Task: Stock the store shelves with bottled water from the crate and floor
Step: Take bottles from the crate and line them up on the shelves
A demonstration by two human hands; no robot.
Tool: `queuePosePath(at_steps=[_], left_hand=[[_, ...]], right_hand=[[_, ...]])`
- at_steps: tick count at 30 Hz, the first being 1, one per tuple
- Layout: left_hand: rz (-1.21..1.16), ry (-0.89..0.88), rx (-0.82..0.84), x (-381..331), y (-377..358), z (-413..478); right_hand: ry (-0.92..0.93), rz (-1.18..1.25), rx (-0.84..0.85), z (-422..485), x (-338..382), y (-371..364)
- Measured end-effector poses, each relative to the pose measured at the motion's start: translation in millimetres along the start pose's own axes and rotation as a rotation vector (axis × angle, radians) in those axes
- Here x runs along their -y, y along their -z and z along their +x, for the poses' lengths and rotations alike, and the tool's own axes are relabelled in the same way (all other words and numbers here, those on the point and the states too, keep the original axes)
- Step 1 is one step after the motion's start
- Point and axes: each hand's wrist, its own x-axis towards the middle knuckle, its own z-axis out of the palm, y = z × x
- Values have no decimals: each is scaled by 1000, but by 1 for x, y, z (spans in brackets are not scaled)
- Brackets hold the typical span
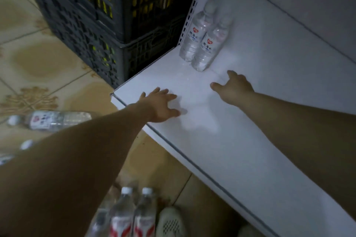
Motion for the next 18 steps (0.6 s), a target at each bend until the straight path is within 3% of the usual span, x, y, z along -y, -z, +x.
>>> queuePosePath(at_steps=[7,18], left_hand=[[-69,-138,110,-51,17,-140],[109,-482,148,-187,62,-323]], right_hand=[[-77,-4,114,-133,-12,42],[-228,42,-69,-356,-83,154]])
